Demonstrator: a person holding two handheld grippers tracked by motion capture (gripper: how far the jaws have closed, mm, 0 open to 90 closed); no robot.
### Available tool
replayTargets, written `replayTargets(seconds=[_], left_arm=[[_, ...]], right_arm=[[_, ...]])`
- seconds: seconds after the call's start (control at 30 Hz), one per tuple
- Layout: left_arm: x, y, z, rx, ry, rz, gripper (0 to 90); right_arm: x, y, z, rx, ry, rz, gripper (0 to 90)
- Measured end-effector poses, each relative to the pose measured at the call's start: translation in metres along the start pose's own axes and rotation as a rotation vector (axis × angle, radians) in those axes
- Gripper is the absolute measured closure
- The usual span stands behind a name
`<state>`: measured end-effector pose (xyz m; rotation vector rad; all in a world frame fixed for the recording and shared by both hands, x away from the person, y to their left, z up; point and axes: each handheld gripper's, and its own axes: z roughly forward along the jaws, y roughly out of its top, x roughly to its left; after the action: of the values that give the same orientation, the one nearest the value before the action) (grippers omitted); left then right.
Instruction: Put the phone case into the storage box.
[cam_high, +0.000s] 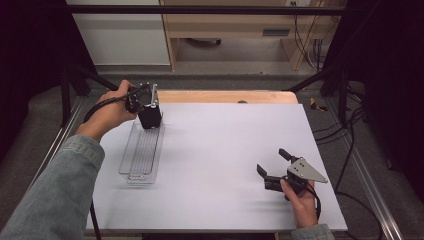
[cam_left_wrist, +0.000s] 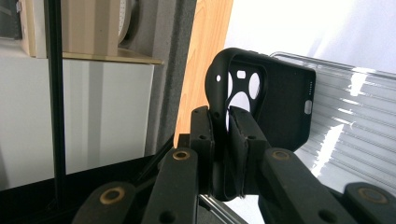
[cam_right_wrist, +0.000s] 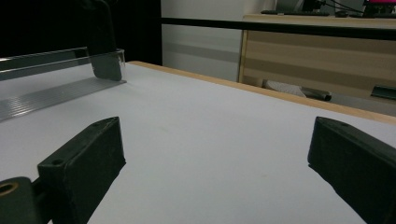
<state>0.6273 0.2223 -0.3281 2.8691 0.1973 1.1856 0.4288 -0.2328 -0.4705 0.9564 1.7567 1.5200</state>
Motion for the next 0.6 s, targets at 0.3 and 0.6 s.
replayTargets(seconds=[0.3, 0.6], left_arm=[[0.0021, 0.0010, 0.0030, 0.000, 0.009, -0.009, 80.0], [0.0016, 0.0009, 0.0048, 0.004, 0.026, -0.009, 79.6]], right_arm=[[0.0005, 0.0005, -0.0005, -0.006, 0.002, 0.002, 4.0], [0.0005, 0.0009, -0.0010, -0.008, 0.002, 0.002, 4.0]])
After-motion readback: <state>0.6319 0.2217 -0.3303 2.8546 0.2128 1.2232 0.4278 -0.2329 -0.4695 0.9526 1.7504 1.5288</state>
